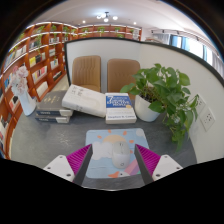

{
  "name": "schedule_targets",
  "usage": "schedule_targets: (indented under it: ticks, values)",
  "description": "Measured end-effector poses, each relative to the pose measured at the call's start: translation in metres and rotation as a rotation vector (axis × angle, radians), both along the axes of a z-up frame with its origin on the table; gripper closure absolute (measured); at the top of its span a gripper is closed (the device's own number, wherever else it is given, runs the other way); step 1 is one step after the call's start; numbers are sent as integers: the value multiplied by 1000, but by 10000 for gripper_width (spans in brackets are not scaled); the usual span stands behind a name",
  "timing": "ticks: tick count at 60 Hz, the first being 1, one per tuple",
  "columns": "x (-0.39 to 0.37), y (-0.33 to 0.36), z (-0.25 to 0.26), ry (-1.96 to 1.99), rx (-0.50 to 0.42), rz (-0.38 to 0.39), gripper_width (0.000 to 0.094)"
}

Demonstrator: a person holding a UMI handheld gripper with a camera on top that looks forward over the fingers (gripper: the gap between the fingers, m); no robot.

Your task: Arrange mouse

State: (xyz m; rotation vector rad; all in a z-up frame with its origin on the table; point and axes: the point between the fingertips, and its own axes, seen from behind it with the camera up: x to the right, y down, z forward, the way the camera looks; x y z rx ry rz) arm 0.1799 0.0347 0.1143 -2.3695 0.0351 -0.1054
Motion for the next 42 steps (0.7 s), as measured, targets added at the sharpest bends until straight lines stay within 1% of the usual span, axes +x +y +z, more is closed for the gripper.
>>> schedule_targets:
  ticks: [6, 16, 24, 33, 42]
  values:
    - [-31, -21, 38, 4, 51, 4, 78]
    - [-82, -63, 77, 17, 107, 17, 77]
    - [-116, -97, 88, 31, 136, 22, 78]
    - [-147, -131, 83, 42, 130, 41, 78]
    - [-161, -149, 87, 37, 138, 50, 80]
